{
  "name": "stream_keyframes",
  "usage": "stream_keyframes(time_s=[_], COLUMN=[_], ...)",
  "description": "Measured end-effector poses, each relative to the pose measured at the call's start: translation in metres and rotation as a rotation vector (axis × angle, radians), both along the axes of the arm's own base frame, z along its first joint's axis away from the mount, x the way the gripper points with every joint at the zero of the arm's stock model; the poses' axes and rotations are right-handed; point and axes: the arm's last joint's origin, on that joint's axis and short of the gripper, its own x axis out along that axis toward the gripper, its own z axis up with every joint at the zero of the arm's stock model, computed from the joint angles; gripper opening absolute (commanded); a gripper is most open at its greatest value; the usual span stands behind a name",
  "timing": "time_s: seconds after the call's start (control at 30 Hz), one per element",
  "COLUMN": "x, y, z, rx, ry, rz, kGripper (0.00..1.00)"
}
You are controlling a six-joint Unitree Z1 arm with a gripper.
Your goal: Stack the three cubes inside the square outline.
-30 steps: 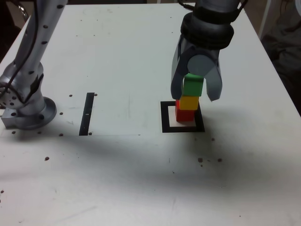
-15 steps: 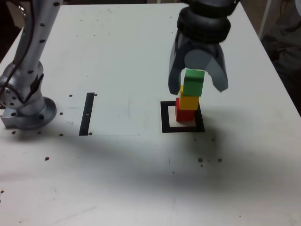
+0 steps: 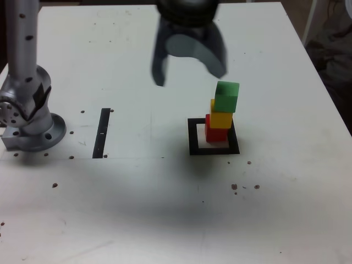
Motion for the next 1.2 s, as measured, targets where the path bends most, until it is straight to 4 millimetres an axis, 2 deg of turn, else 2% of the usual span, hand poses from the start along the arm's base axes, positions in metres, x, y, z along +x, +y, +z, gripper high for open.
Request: stream_keyframes(time_s=[0.2,0.37,0.67,0.87,1.2], x=[-0.041,-0.068,-0.097,-0.129,-0.138], y=[0.007,0.011,0.022,0.026,0.026], z=[-0.009,-0.027,-0.084,-0.118,-0.126], rx=[0.018,-0.014,-0.073,-0.071,-0.088], ry=[0.019,0.011,-0.001,0.108,0.113], rz=[0.032,0.056,0.117,0.129,0.134], kGripper=[1.00,1.00,1.00,1.00,1.00])
